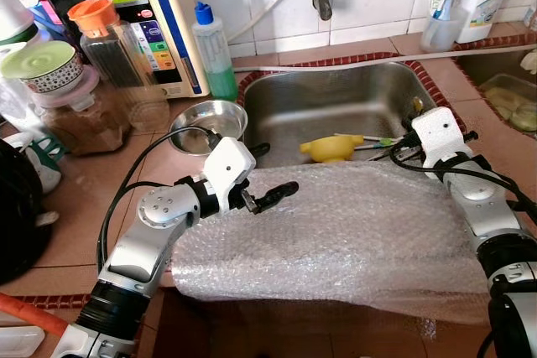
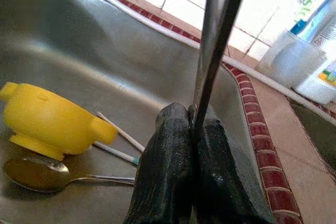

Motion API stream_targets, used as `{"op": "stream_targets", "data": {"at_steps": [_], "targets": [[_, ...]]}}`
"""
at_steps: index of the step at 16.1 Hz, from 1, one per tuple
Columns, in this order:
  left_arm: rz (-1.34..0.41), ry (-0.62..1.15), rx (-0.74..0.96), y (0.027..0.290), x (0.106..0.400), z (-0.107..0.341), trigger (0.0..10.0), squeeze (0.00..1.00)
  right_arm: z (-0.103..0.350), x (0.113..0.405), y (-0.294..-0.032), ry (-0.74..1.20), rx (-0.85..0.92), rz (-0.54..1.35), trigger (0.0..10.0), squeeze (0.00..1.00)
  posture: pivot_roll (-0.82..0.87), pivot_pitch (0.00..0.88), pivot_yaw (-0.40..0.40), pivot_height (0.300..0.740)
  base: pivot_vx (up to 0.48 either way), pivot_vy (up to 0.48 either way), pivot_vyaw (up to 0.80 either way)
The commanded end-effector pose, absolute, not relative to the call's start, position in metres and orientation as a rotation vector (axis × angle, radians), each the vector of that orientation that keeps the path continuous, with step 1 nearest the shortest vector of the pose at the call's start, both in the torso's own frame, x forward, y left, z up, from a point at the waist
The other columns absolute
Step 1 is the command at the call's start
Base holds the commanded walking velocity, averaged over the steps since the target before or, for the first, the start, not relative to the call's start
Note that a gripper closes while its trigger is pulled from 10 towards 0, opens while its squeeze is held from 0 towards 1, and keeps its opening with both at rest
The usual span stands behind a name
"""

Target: Kitchen organization

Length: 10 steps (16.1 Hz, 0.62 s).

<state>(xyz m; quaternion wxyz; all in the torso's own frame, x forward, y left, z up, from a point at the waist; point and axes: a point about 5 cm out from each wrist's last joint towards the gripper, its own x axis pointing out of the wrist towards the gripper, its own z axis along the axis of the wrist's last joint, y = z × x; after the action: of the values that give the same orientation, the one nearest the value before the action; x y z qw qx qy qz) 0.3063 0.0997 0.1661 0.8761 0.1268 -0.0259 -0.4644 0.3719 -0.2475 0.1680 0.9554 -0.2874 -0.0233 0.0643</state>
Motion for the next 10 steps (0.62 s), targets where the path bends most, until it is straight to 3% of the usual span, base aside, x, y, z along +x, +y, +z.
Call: {"op": "stream_targets", "data": {"at_steps": [1, 2, 10], "targets": [[-0.981, -0.059, 0.285, 0.1, 0.306, 0.171, 10.0, 1.0, 0.166, 0.374, -0.246, -0.03, -0.552, 0.113, 8.7, 0.66, -0.3, 0.115, 0.203, 0.74, 0.0, 0.0, 0.0], [-0.981, -0.058, 0.291, 0.1, 0.306, 0.171, 10.0, 1.0, 0.163, 0.373, -0.246, -0.02, -0.53, 0.109, 10.0, 1.0, -0.29, 0.11, 0.2, 0.74, 0.0, 0.0, 0.0], [-0.975, -0.089, 0.341, 0.102, 0.305, 0.178, 10.0, 1.0, 0.155, 0.372, -0.261, 0.1, -0.411, 0.06, 10.0, 1.0, -0.29, 0.112, 0.199, 0.74, 0.0, 0.0, 0.0]]}}
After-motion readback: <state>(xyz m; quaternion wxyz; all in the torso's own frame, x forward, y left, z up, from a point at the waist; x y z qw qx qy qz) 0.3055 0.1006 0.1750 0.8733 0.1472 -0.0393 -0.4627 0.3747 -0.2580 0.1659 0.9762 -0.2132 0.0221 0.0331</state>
